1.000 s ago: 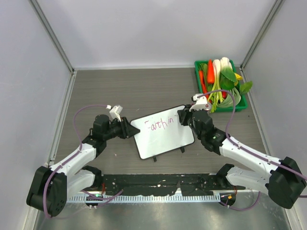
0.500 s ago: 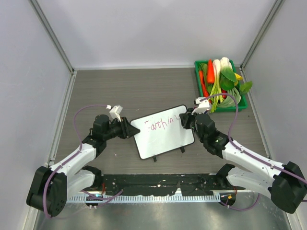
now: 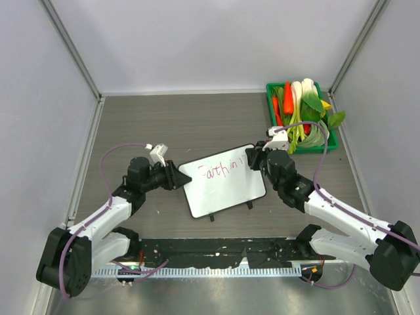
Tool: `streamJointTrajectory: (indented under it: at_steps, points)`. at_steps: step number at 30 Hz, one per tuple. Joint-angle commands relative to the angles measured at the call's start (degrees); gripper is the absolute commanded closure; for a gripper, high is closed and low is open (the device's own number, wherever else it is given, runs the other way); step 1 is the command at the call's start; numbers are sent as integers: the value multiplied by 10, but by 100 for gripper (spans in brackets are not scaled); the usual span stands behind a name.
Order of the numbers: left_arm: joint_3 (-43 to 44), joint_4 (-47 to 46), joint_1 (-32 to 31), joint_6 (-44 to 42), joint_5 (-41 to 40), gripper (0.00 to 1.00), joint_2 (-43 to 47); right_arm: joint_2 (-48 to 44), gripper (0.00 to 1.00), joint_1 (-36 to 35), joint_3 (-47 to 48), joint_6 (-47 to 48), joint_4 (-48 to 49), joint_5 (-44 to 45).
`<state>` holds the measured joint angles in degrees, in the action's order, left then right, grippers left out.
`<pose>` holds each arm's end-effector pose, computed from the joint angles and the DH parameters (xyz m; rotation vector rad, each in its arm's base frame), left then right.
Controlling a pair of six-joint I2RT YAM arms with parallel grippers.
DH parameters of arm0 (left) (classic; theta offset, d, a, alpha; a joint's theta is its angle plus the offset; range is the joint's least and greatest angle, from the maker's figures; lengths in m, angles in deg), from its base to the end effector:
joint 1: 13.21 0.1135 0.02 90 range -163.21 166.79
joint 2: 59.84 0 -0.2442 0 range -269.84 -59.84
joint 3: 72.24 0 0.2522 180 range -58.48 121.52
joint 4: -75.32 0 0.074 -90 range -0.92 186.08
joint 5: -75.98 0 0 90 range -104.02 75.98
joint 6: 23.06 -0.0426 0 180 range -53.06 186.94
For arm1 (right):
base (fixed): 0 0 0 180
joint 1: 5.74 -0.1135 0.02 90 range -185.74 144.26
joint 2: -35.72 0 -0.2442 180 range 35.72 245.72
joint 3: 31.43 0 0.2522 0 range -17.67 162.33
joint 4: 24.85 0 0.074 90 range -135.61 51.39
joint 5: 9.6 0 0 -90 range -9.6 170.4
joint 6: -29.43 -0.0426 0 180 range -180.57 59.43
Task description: Write a sentence on the whiteboard
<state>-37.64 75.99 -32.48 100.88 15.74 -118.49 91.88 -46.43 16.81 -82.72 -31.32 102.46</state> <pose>0.2045 -0.0939 0.1729 0.0859 2.1171 -1.0954 0.1952 0.1468 0.2534 -0.0213 1.8239 0.4294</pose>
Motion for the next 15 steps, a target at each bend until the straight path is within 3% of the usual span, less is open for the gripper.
streamJointTrajectory:
  at_steps: [1,15]
  points:
    - [-9,10,6,-41,-37,100,-6,15,99,4,29,13,19,25]
    - [-9,10,6,-41,-37,100,-7,26,99,14,-9,-1,18,-3]
